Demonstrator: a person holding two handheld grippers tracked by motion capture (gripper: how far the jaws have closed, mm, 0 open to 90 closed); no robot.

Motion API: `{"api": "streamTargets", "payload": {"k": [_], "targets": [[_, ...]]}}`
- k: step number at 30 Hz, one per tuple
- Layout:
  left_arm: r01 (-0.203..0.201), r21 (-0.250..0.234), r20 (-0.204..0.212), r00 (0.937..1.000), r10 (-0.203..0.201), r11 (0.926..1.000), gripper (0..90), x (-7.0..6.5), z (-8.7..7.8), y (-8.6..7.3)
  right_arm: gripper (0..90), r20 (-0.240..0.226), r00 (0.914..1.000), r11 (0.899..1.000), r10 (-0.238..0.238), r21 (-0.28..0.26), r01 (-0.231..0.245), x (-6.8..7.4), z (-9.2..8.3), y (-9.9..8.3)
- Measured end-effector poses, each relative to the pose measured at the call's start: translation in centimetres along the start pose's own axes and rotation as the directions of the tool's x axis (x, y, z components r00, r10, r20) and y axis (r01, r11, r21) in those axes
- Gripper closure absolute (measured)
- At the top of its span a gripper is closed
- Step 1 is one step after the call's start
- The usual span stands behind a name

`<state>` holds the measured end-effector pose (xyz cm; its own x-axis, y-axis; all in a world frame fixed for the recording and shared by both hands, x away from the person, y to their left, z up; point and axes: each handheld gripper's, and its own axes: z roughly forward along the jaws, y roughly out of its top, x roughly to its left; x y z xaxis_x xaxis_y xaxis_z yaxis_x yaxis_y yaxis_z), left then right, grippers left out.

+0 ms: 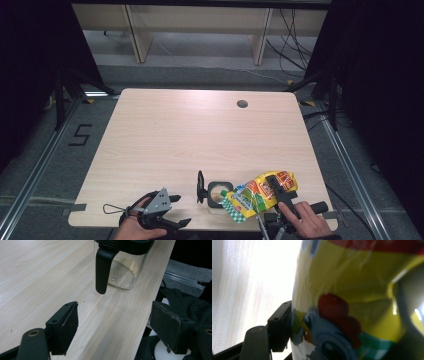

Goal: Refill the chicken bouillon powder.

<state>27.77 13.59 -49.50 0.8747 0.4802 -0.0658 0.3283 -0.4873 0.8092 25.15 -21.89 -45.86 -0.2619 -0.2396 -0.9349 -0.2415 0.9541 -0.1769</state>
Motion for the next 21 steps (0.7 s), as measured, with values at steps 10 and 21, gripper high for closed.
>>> {"api": "streamTargets", "payload": {"k": [10, 21], "targets": [[0.004, -0.003, 0.0, 1.0, -0.004, 1.0, 22.5, 0.01, 0.02, -0.04, 29.9, -0.003, 0.9993, 0.998, -0.037, 0.052, 0.037, -0.29, -0.39, -0.09], [0.005, -0.004, 0.0, 1.0, -0.005, 1.0, 22.5, 0.03, 0.03, -0.04, 29.9, 0.047, 0.9938, 0.994, -0.101, 0.048, 0.099, -0.2, -0.44, -0.02]]}}
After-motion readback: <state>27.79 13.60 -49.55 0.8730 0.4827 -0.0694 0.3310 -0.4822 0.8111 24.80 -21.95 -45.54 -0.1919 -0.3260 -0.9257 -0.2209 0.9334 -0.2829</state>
